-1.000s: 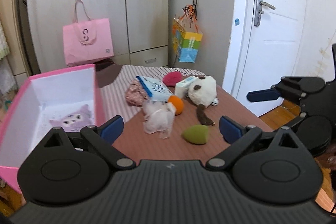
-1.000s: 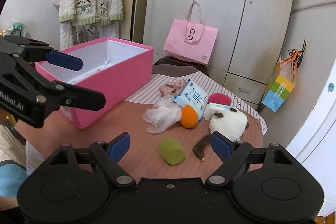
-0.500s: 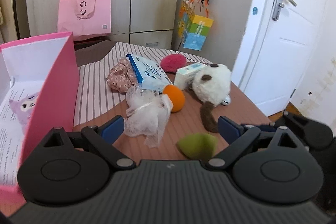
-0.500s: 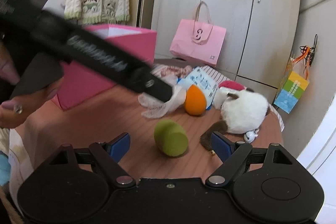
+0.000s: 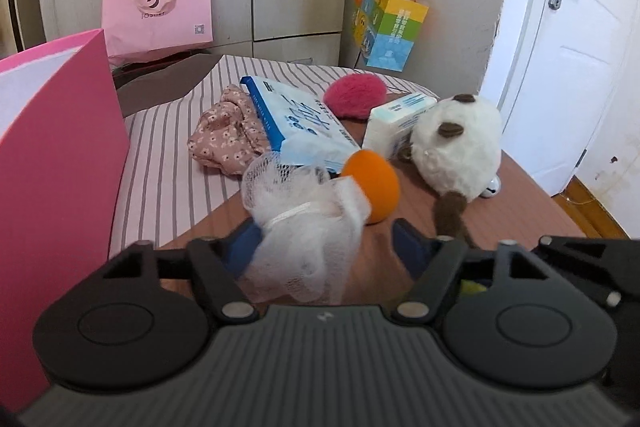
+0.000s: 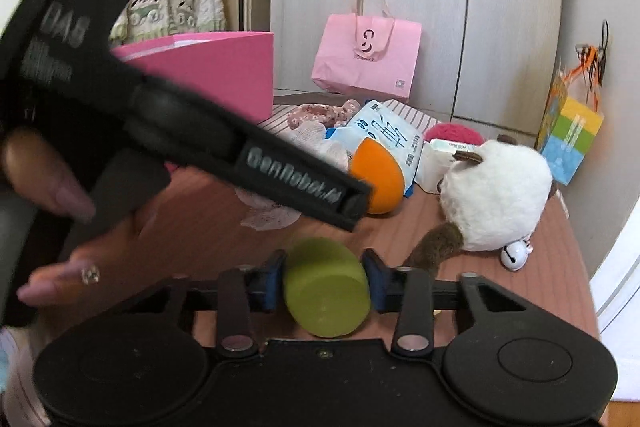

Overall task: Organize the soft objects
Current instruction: 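Grasp the white mesh puff with the left tool while the right tool grasps the green sponge, then carry the mesh puff and green sponge over the pink box with both tools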

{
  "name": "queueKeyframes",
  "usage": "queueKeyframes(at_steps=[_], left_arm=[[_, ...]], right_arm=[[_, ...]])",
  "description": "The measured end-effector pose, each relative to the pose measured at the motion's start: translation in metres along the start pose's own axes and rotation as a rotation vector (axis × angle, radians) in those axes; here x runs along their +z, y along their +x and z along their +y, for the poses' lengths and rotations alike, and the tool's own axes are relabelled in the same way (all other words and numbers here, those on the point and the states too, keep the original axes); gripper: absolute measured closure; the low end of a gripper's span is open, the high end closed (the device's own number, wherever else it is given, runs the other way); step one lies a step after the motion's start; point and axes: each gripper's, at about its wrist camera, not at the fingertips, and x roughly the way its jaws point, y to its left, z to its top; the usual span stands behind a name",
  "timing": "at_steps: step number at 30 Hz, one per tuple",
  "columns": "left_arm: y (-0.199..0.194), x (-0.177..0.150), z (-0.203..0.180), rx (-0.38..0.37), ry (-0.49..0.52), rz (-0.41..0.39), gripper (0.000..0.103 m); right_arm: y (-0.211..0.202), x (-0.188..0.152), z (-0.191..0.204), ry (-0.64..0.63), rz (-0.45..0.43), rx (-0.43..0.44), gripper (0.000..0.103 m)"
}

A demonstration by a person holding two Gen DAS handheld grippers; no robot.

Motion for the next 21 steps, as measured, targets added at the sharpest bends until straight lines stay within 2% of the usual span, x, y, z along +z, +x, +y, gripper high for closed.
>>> queueKeyframes(at_steps=[2,7,12,15,21], left_arm=[[0.000,-0.003,0.002,-0.008,0.013,-0.022,0.044],[0.009,-0.007,-0.001,0.055,0.052,-0.026,0.053],[0.009,-0.008,0.002,0.057,0.015,-0.030,0.071],[0.004,-0.011,0.002,0.066,-0.009,-0.046,0.076],[-0.012,-0.016,-0.005,0.066,-0.014,-0.082,0.077]], right_arm=[[0.001,0.000,-0.003,0.028,0.002,0.007,0.060],[0.002,0.002,-0.004,0.056,-0.002,0.005,0.060],[0.007,0.003,-0.001,0.046,0.000,-0.019,0.060],[0.006,0.004,0.000,0.050,0.001,-0.027,0.060],[0.001,0.003,0.006,0.056,0.008,-0.059,0.061]])
